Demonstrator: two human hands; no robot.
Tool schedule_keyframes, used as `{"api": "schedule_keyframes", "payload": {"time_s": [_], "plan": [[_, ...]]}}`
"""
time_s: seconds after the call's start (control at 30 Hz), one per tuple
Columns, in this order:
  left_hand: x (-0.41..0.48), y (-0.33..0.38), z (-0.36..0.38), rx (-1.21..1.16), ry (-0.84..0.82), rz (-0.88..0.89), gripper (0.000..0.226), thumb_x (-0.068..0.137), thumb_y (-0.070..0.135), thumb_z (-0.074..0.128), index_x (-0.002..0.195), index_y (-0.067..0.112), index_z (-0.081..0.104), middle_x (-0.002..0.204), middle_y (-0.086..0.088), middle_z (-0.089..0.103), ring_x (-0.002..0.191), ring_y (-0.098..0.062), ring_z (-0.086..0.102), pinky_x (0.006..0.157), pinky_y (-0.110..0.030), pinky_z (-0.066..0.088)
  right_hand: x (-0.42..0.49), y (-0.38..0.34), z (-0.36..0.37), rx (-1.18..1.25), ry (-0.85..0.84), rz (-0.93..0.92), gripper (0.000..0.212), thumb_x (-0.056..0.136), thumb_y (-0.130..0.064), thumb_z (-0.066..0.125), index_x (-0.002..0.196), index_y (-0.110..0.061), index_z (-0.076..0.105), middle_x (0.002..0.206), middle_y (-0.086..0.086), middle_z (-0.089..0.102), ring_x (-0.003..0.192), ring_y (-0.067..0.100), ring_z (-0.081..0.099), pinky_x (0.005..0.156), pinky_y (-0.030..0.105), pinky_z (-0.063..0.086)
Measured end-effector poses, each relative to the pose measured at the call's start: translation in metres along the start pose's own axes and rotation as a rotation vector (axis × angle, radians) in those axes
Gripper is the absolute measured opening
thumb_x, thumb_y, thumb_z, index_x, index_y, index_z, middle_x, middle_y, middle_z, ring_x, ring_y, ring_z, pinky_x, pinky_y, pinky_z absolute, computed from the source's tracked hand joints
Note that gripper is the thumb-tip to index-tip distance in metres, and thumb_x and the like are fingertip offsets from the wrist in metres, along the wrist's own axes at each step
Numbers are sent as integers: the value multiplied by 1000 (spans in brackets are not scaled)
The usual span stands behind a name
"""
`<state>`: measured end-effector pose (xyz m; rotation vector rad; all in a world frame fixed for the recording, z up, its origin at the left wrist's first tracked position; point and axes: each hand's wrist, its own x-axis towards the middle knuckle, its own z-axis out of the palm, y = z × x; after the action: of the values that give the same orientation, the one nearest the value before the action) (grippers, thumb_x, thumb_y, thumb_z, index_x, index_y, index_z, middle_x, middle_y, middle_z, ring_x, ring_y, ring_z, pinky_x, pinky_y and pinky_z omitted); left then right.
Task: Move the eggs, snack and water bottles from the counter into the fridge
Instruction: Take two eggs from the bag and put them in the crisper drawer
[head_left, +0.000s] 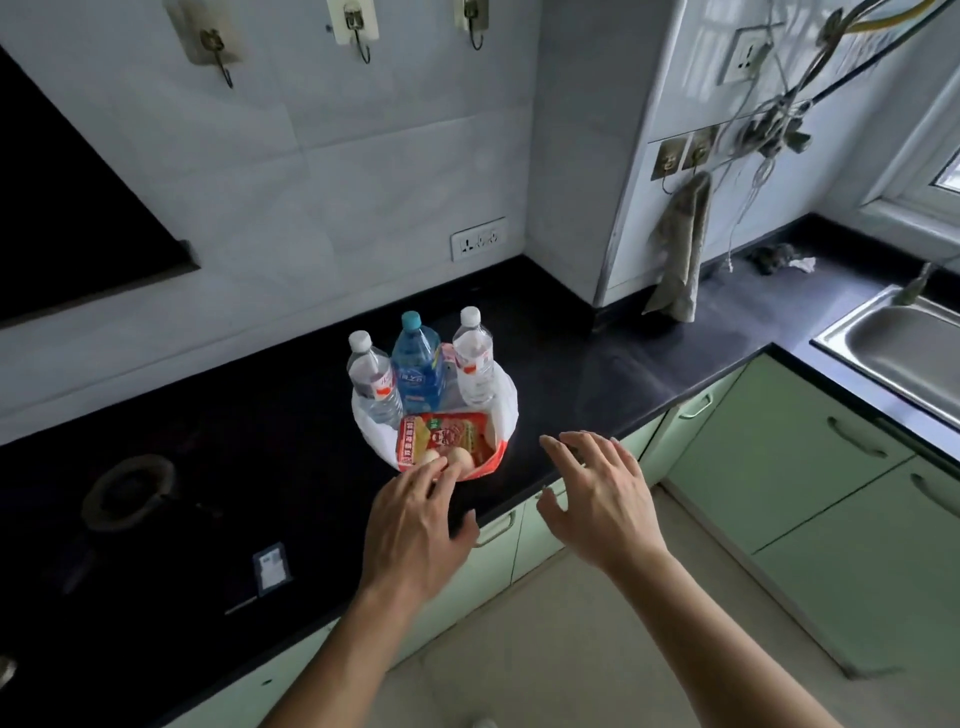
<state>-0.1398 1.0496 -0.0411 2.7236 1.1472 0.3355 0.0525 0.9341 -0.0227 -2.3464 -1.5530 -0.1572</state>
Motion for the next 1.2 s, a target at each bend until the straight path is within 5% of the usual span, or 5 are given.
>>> {"api": "schedule_keyframes", "payload": {"time_s": [0.7,1.03,1.2], "plan": [[109,-21,47,-74,40,-393,66,82,61,41,132,20,56,128,0,64,116,-19,60,96,-36,52,166,38,97,163,-142,-293,46,81,-36,55,123,-18,64,119,6,67,112,28,63,97,46,50],[105,-31,85,-251,97,-579,41,84,31,71,120,14,62,114,0,66,107,-17,60,89,-29,51,176,44,134,211,-321,-352,41,83,-37,51,116,-17,62,103,1,61,85,24,58,53,34,52],[116,-52,104,-320,50,-510,39,84,20,73,122,15,63,121,1,62,112,-18,57,95,-32,51,166,21,158,320,-430,-312,39,85,-37,48,116,-17,60,108,3,59,86,26,56,62,38,55]]}}
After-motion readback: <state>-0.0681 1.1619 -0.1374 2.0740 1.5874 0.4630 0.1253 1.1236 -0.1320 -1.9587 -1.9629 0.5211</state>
